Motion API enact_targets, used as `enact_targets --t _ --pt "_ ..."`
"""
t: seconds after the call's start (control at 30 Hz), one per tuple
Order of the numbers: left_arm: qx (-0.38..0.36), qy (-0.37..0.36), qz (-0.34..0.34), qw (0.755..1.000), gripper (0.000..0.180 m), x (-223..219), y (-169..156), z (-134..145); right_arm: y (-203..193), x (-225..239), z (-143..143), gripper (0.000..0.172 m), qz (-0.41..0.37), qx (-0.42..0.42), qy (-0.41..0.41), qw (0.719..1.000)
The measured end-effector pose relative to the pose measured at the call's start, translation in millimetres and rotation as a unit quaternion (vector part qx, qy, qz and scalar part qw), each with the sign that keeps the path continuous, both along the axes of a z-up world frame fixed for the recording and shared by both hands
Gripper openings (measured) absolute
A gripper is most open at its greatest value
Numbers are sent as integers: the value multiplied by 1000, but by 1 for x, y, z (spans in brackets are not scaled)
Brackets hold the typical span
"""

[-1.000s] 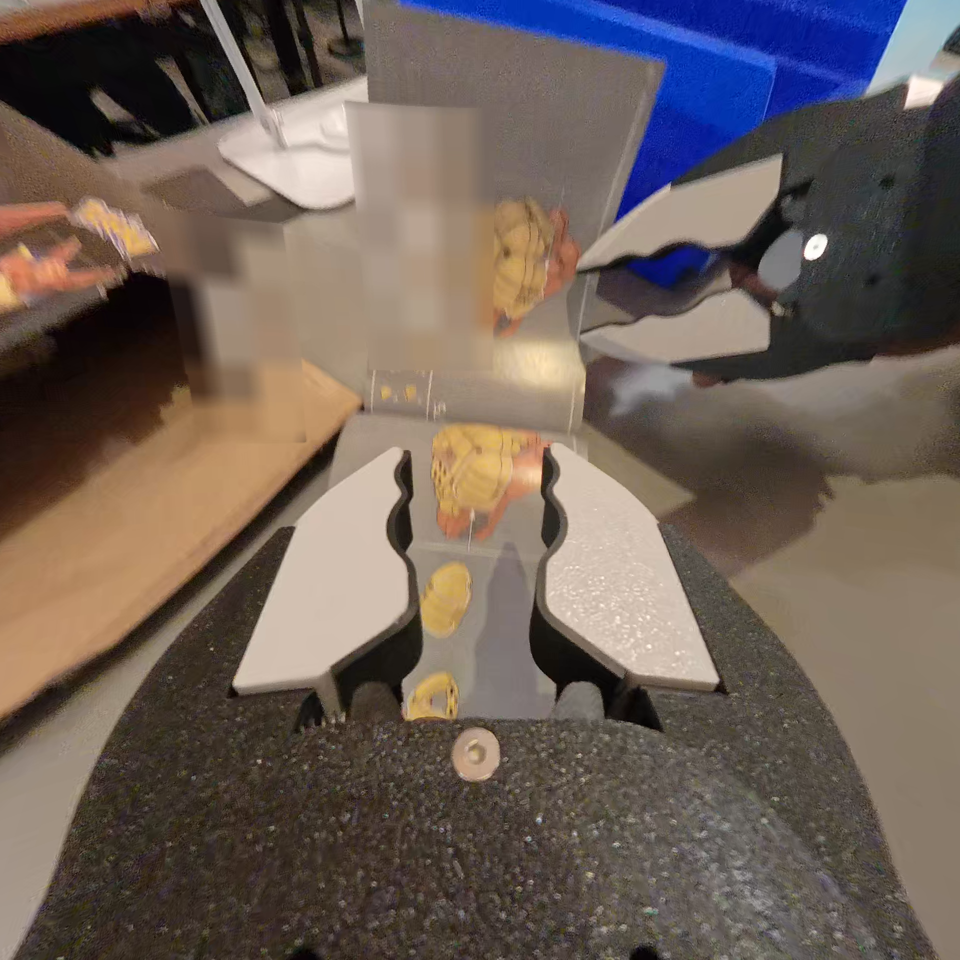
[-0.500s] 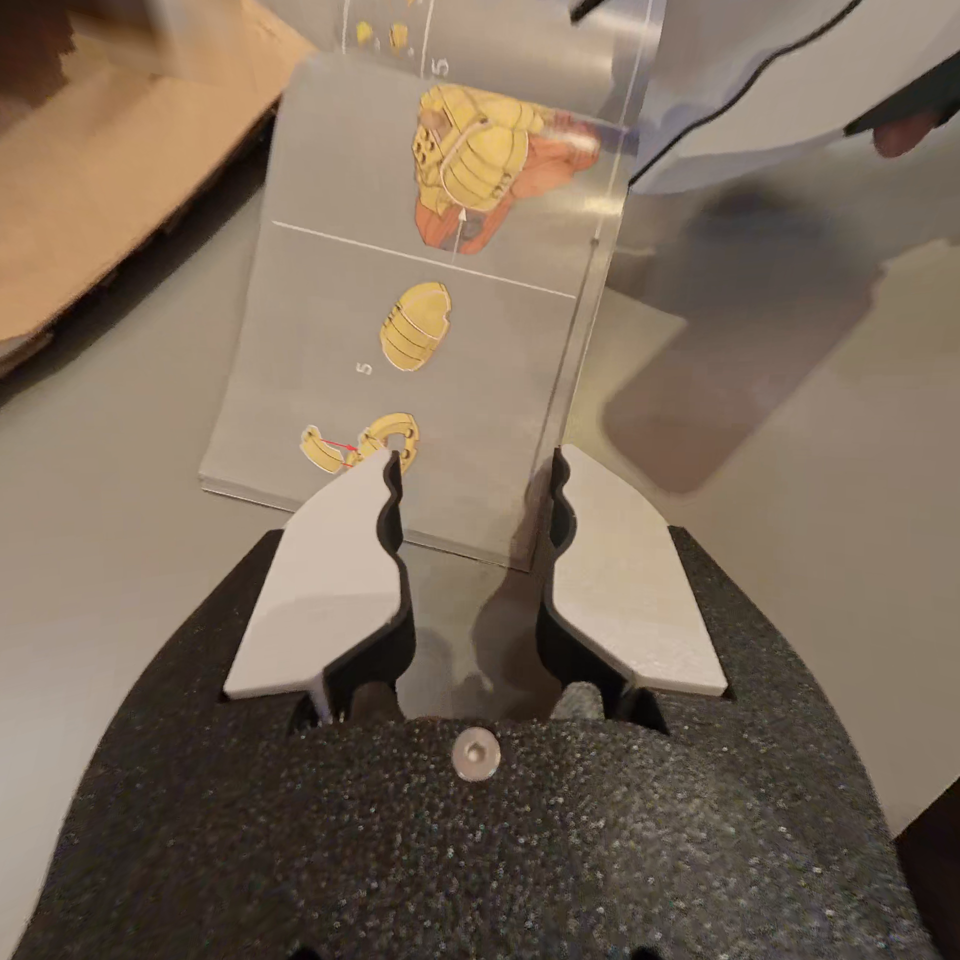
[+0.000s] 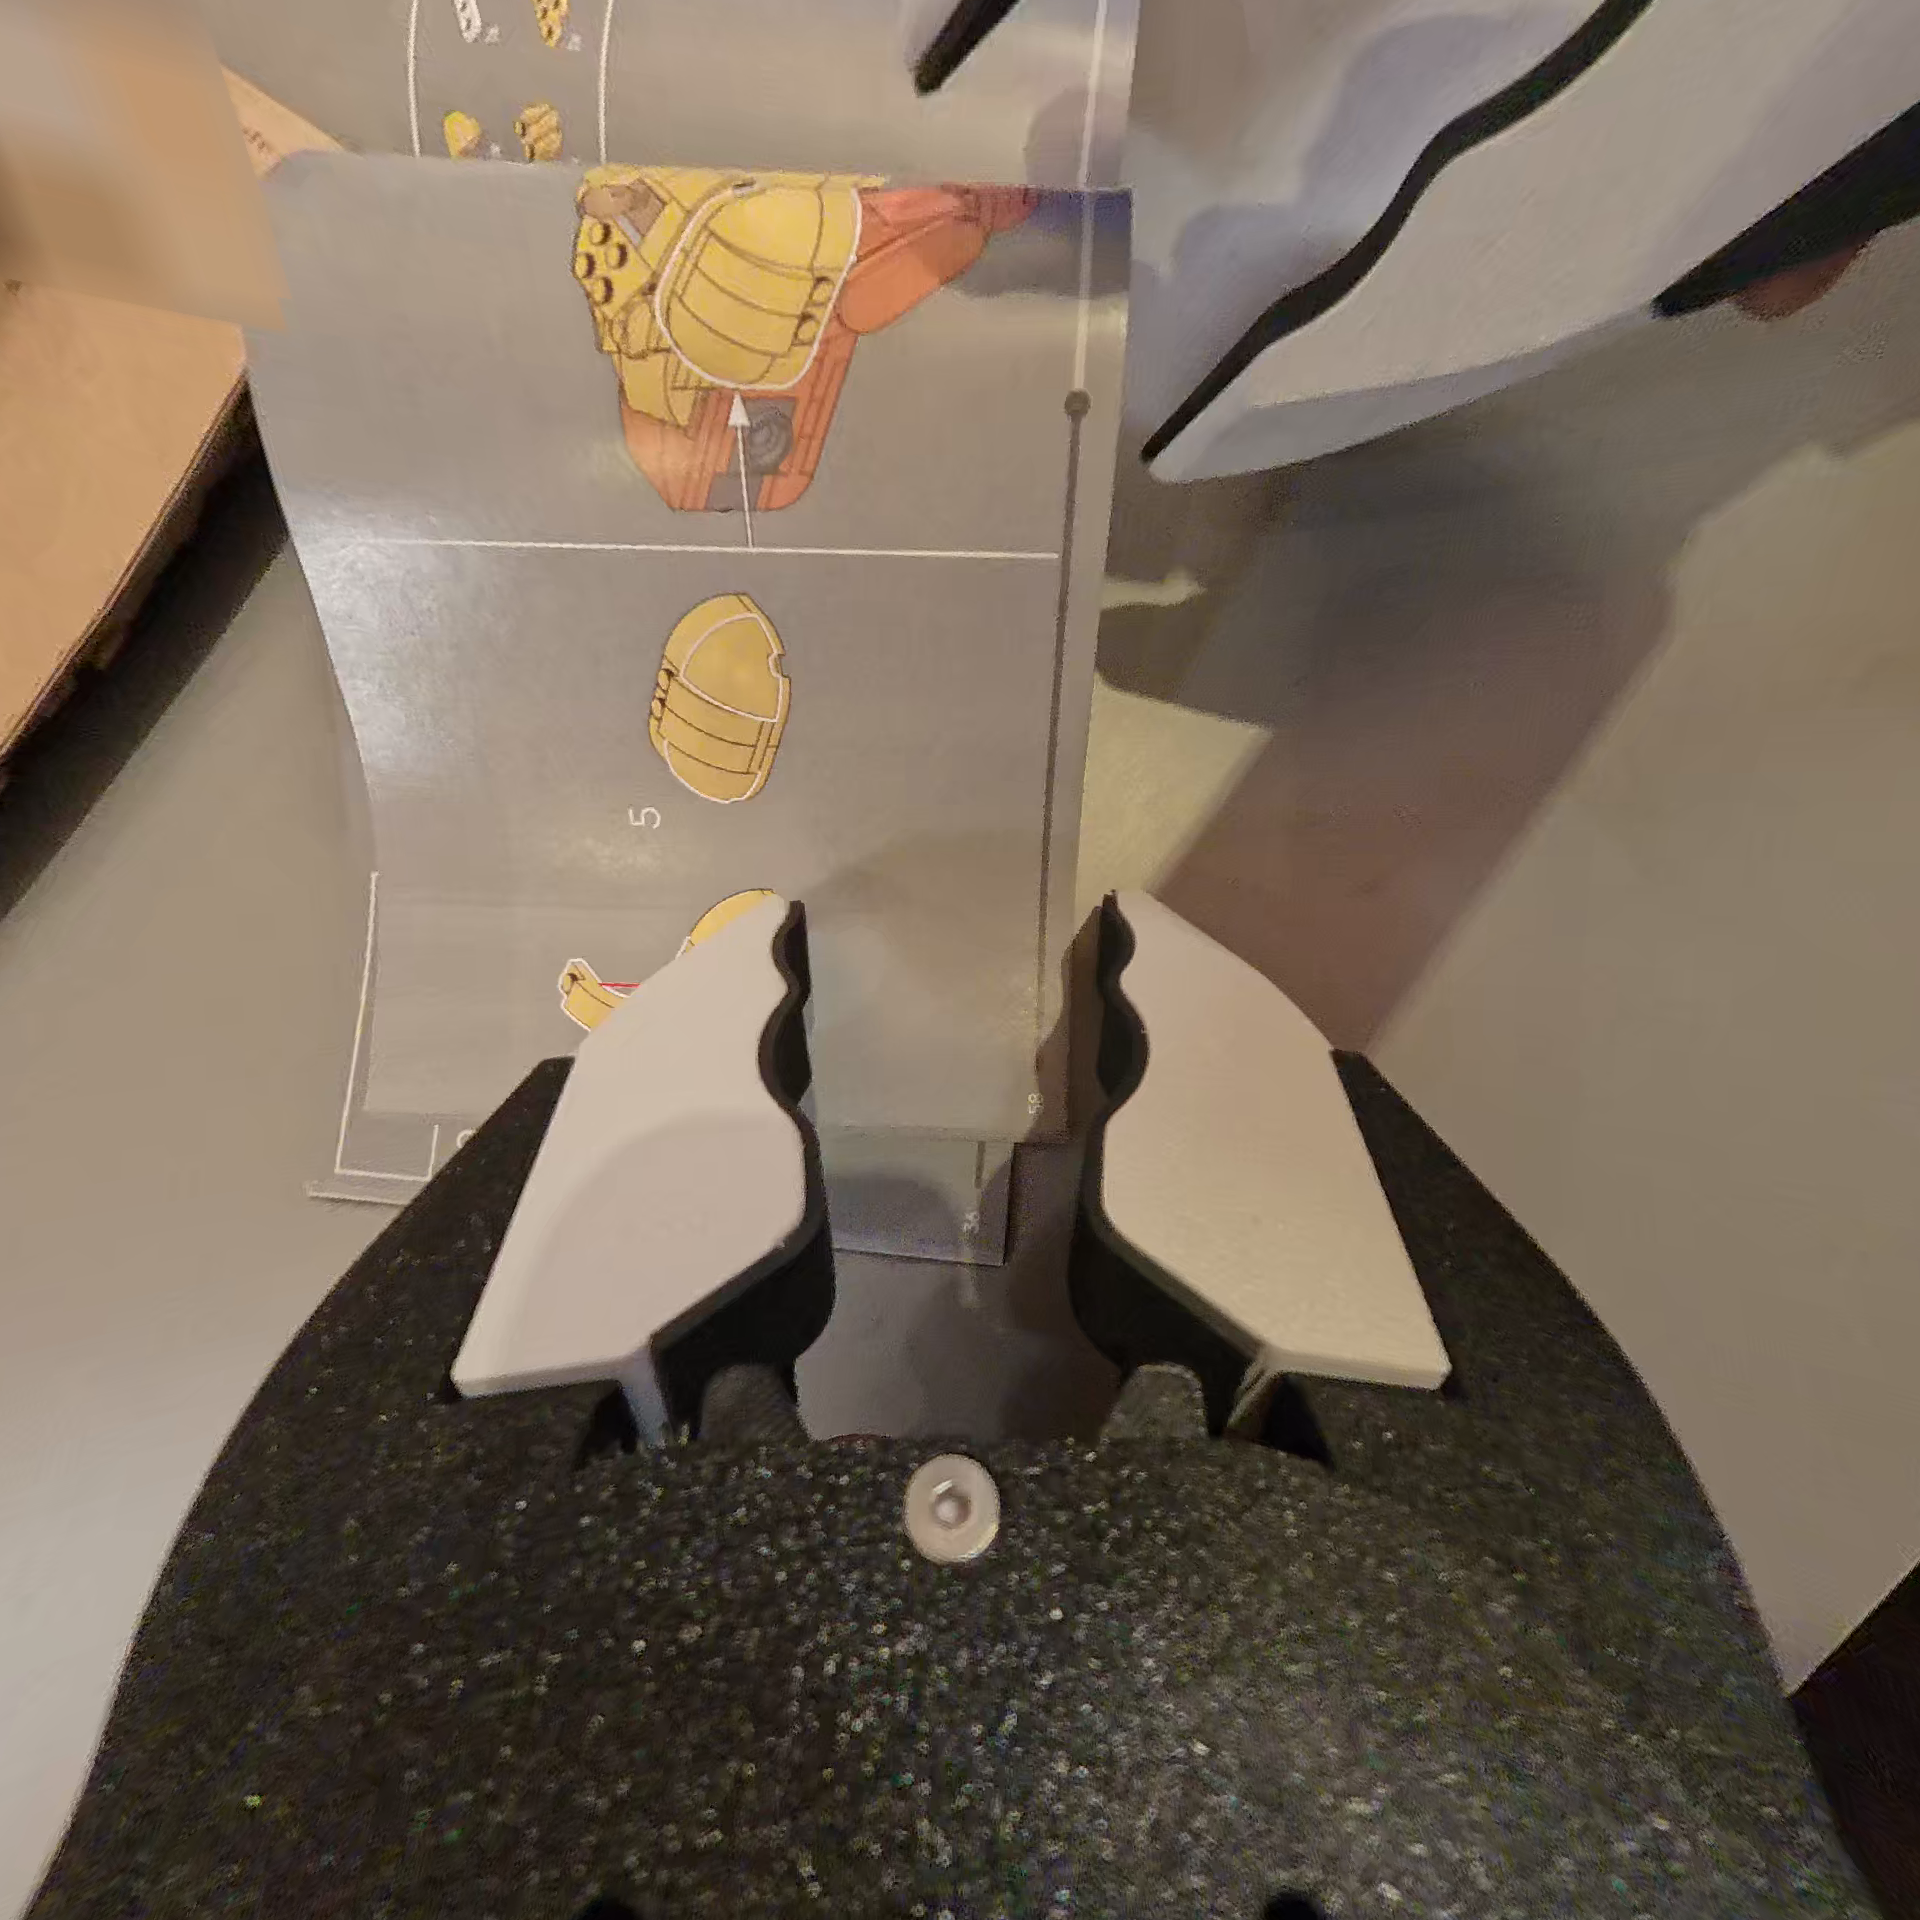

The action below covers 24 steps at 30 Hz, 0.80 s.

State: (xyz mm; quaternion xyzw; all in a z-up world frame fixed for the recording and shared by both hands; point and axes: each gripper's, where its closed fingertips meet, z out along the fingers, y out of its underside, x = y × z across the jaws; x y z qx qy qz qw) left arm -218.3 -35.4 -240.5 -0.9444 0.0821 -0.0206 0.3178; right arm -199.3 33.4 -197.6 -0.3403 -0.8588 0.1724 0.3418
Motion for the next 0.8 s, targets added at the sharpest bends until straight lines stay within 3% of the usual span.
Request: enact_targets --t 0.57,0.8 --pt "17 -21 -15 1000 53 9 8 2 -4 -7 10 45 32 19 30 999" --pt "34 -37 -14 999 53 8 8 6 -3 -9 16 46 22 -18 30 999"
